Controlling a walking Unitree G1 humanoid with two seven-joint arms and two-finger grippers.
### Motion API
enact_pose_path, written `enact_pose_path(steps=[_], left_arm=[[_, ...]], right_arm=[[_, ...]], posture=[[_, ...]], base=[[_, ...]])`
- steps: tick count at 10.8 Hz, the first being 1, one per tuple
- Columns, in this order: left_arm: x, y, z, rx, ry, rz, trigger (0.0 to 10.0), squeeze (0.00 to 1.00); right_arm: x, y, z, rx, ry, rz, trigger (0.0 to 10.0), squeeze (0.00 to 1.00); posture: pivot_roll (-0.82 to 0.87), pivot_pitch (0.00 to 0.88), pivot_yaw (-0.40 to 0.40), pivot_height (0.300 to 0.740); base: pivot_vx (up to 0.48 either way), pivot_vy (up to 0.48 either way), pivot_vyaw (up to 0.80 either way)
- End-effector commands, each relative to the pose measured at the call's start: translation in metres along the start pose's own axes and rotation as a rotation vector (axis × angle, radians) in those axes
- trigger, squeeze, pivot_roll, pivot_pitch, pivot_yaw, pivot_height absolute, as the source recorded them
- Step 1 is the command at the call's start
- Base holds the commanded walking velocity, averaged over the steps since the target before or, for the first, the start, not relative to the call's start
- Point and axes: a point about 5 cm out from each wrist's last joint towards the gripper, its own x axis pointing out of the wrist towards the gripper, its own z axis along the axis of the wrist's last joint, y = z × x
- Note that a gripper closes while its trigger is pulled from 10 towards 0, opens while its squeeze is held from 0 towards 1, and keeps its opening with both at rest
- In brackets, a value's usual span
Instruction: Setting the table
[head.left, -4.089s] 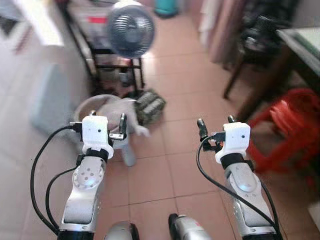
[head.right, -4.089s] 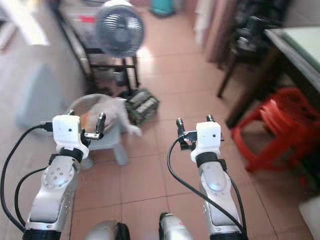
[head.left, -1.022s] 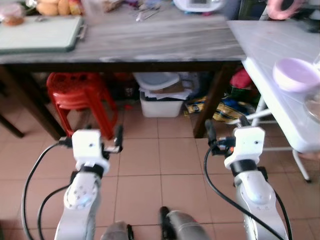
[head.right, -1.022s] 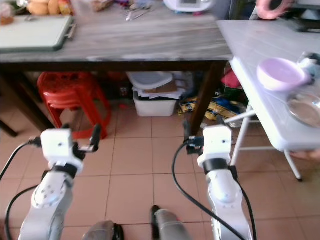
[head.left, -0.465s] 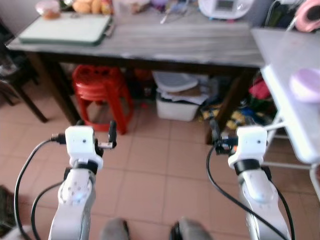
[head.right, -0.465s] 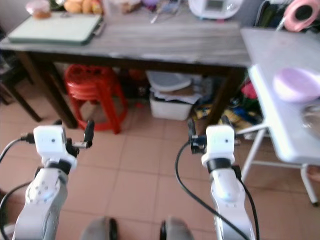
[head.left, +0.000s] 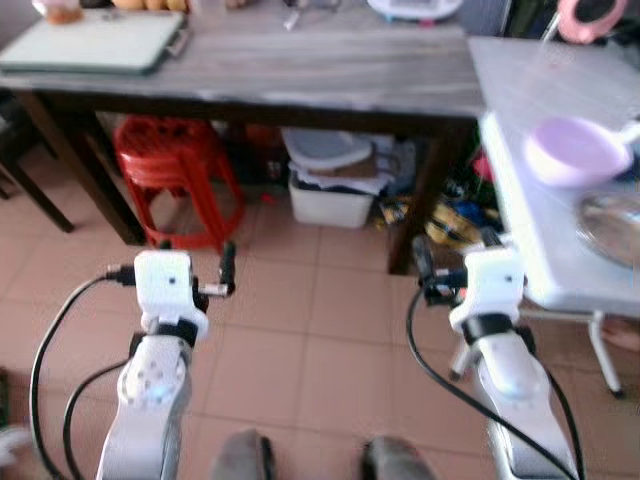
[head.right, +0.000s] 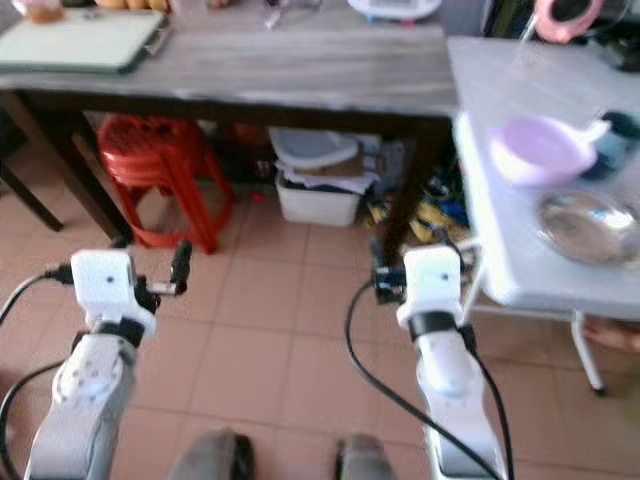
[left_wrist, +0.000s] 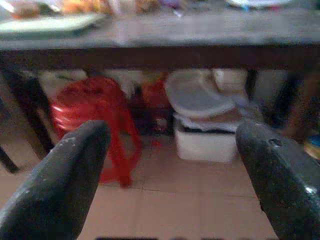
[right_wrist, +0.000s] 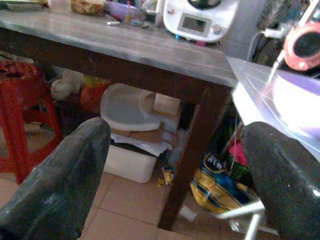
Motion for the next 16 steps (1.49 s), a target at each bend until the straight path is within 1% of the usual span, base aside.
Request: enact_pose_path(steps=[1, 3, 4, 5, 7, 9, 11, 14, 15, 16], left_arm=[[-0.0005, -0.0051, 0.0047, -0.005, -0.015, -0.024, 10.0, 0.00], [-0.0009, -0.0053, 0.0056, -0.004, -0.015, -0.031, 10.0, 0.00], [-0.0007, -0.0052, 0.0063, -0.001, -0.016, -0.034, 10.0, 0.00], [-0.0012, -0.0057, 0.0063, 0.001, -0.015, -0.037, 10.0, 0.00], [-0.0017, -0.0066, 0.0063, 0.004, -0.010, -0.043, 10.0, 0.00], [-0.0004, -0.0061, 0.0066, 0.022, -0.011, -0.040, 10.0, 0.00], [-0.0006, -0.0067, 0.0069, 0.036, -0.014, -0.037, 10.0, 0.00], [0.0005, -0.0078, 0.0086, 0.025, -0.029, -0.033, 10.0, 0.00], [0.0006, -0.0104, 0.0093, -0.002, -0.033, -0.050, 10.0, 0.00], [-0.0008, -0.0119, 0.0111, -0.008, -0.043, -0.069, 10.0, 0.00]], right_arm=[[-0.0018, -0.0041, 0.0003, 0.002, 0.003, -0.014, 10.0, 0.00], [-0.0017, -0.0042, -0.0003, 0.025, 0.011, -0.026, 10.0, 0.00], [-0.0011, -0.0037, 0.0019, 0.044, -0.003, -0.024, 10.0, 0.00], [-0.0021, -0.0038, 0.0019, 0.029, -0.001, -0.023, 10.0, 0.00], [-0.0020, -0.0075, 0.0012, 0.032, 0.007, -0.038, 10.0, 0.00], [-0.0012, -0.0062, 0.0023, 0.027, 0.008, -0.035, 10.0, 0.00], [-0.0021, -0.0042, 0.0020, 0.022, 0.013, -0.020, 10.0, 0.00], [-0.0014, -0.0059, 0.0035, 0.010, 0.008, -0.022, 10.0, 0.00], [-0.0011, -0.0057, 0.0017, -0.026, 0.022, -0.041, 10.0, 0.00], [0.0002, -0.0055, -0.0026, -0.100, 0.042, -0.058, 10.0, 0.00]], posture=[[-0.02, 0.154, 0.020, 0.740], [-0.02, 0.154, 0.022, 0.740], [-0.02, 0.159, 0.019, 0.740], [-0.02, 0.161, 0.020, 0.740], [-0.02, 0.161, 0.022, 0.740], [-0.02, 0.163, 0.024, 0.740], [-0.02, 0.166, 0.022, 0.740], [-0.02, 0.168, 0.021, 0.740], [-0.02, 0.170, 0.021, 0.740], [-0.03, 0.173, 0.023, 0.740]], base=[[0.000, -0.356, 0.00], [0.000, -0.360, 0.00], [0.000, -0.349, 0.00], [0.000, -0.349, 0.00], [0.000, -0.351, 0.00], [0.000, -0.306, 0.00], [0.000, 0.000, 0.00], [0.000, 0.000, 0.00], [0.000, 0.000, 0.00], [0.251, 0.000, 0.00]])
